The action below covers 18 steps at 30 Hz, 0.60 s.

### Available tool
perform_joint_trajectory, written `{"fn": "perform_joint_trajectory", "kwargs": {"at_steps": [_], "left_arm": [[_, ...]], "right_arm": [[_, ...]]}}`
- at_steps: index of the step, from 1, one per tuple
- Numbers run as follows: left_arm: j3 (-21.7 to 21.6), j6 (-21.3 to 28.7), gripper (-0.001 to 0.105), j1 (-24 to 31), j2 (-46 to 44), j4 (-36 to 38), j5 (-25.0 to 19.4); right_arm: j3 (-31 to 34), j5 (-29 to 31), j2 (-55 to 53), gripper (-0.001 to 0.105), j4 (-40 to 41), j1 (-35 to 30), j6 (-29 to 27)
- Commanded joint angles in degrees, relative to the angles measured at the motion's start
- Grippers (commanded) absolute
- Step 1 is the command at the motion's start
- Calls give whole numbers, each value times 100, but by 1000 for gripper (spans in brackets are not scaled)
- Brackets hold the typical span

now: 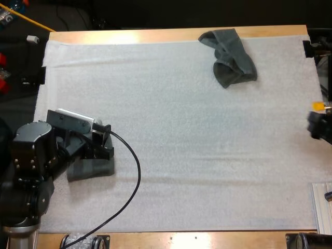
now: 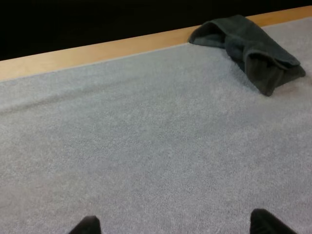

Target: Pick towel from pile, fold and stack

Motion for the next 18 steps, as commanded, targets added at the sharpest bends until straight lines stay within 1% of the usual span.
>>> {"fn": "perform_joint_trajectory", "kwargs": {"at_steps": [1,3,5,8,12,16,18], "left_arm": [[-22,-2,59,-21,-45,-16,-70],[-22,-2,59,-21,-45,-16,-70],[-22,-2,59,-21,-87,-16,-70],[-22,-2,59,-21,-252,-16,-151],[-22,-2,59,-21,-718,36,-421],[-22,-1,59,-21,-1138,257,-518],[30,77,59,-21,-1436,387,-613]], "right_arm": [[-8,-79,-162,78,53,-84,-120],[-8,-80,-415,78,79,-83,-191],[-8,-89,-644,78,135,-60,-381],[-8,-48,-1008,78,281,16,-573],[-8,-44,-1566,78,411,81,-674],[-8,-44,-2036,78,502,81,-737],[-8,-44,-2342,78,578,81,-737]]}}
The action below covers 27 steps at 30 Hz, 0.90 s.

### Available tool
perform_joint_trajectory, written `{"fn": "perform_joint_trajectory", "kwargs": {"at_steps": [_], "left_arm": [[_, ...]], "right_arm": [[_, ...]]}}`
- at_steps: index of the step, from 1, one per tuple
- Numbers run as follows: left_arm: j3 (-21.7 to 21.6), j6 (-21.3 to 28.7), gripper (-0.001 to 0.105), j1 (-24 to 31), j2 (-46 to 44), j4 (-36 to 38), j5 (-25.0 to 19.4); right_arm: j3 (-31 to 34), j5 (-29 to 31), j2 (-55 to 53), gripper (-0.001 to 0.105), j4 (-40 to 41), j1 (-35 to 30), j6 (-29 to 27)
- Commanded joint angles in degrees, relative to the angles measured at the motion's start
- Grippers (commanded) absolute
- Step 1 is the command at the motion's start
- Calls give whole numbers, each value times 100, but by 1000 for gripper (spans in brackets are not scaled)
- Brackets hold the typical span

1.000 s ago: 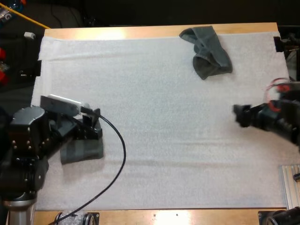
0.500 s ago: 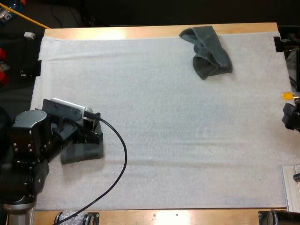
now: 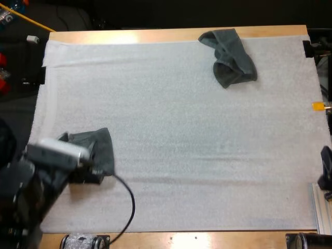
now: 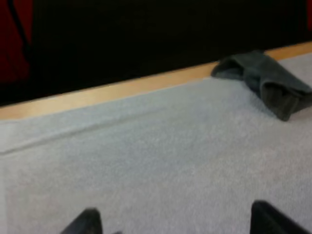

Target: Pick towel from pile, fold and stack

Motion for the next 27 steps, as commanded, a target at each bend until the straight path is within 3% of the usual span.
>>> {"fn": "perform_joint_trajectory", "kwargs": {"at_steps": [1,12,27], "left_arm": [[39,42,59,-21,-158,60,-108],[1021,95,59,-21,-1925,518,-107],[1483,403,59,-21,-3319,1963,-107]], "right_arm": [[-8,-22,-137,78,51,15,-80],[-8,-22,-1354,78,611,15,-80],[-73,-22,-2512,78,1586,15,-80]]}}
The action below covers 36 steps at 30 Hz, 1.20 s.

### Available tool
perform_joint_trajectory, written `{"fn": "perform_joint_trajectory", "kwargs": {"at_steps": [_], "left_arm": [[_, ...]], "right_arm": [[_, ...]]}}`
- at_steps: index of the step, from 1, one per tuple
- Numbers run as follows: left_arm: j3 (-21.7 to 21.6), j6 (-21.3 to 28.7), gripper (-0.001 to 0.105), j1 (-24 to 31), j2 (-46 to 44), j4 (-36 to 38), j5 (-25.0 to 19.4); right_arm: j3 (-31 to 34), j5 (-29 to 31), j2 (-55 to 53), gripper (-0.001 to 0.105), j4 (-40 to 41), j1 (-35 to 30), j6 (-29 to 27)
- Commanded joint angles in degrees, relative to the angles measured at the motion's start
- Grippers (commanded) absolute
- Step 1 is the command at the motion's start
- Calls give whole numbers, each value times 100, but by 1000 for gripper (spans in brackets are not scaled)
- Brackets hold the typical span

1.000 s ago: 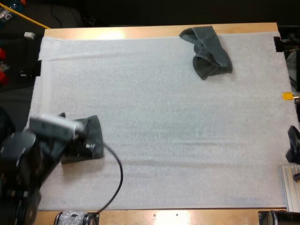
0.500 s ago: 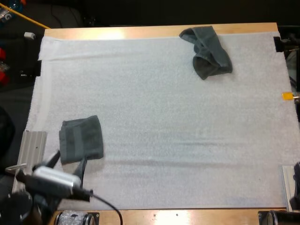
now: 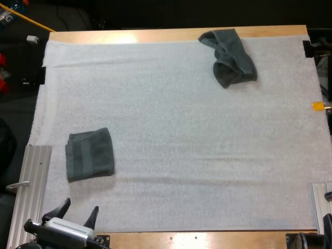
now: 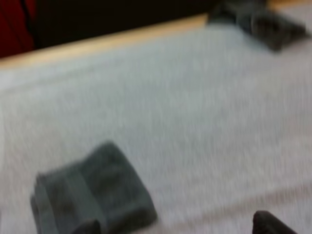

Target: Pick towel from pile, fold and stack

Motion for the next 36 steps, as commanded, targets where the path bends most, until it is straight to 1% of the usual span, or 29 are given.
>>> {"fn": "perform_joint_trajectory", "kwargs": {"at_steps": [1,4,6,8,13,19,24,25,27,33,36], "left_arm": [[11,96,59,-21,-331,192,-26],[20,293,59,-21,-633,493,-26],[20,296,59,-21,-849,715,-26],[3,296,59,3,-817,897,-47],[4,334,59,7,-831,682,-75],[30,334,59,7,-819,-140,-75],[107,334,59,7,-819,-1014,-65],[125,334,59,7,-819,-1074,-65],[267,334,59,7,-819,-1388,-65],[709,334,59,7,-819,-1927,-65],[922,334,59,7,-819,-2196,-65]], "right_arm": [[-31,-28,-220,78,109,15,-73],[-10,-32,-220,78,119,15,-95],[-10,-32,-220,78,114,15,-92],[-10,-32,-220,78,114,15,-92],[11,-32,-220,78,49,15,-92],[320,-45,-219,78,-292,15,-65],[911,-45,-209,78,-760,15,-65],[987,-45,-209,78,-811,15,-65],[1280,-45,-209,78,-1169,15,-65],[1946,-45,-196,78,-2160,15,-65],[2218,-45,-196,78,-2458,15,-65]]}}
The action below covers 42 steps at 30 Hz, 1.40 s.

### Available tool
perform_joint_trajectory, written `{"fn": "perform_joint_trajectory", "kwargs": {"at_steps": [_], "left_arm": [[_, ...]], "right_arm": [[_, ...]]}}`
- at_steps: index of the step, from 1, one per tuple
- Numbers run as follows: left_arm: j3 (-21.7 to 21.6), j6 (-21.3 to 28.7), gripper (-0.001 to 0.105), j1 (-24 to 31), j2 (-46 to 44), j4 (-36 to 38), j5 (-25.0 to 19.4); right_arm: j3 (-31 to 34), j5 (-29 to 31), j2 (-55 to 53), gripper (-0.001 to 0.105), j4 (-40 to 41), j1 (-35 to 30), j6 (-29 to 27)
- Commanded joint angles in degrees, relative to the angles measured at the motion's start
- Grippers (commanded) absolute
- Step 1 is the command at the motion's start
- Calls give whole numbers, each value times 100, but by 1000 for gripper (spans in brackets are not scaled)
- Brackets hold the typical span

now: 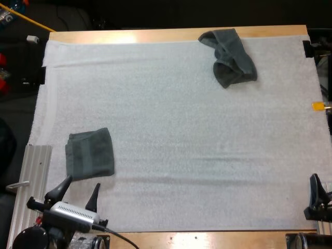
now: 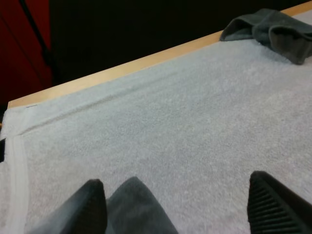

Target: Pick towel from pile, fold and stack

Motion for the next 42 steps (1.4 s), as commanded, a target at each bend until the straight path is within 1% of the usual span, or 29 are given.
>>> {"fn": "perform_joint_trajectory", "kwargs": {"at_steps": [1,5,7,11,14,18,20,37,42], "left_arm": [[84,5,59,7,-819,-256,-14],[409,5,59,7,-808,-551,-14],[550,5,59,7,-808,-575,-14],[962,-25,59,7,-807,-663,-14],[1075,-47,59,7,-794,-881,-14],[1078,-47,59,7,-794,-888,-14],[1078,-47,59,7,-794,-888,-14],[1078,-47,59,5,-794,-888,-14],[1078,-47,59,-133,-794,-888,-14]], "right_arm": [[67,-36,-217,78,-226,7,-58],[366,-13,-217,78,-320,7,-58],[499,-13,-217,78,-322,7,-58],[750,-13,-209,78,-322,7,-58],[894,-13,-209,78,-322,7,-58],[1034,-13,-209,78,-214,7,-1],[1039,-13,-209,78,-229,7,67],[1039,-13,-209,78,-228,7,67],[1039,-13,-209,78,-228,7,67]]}}
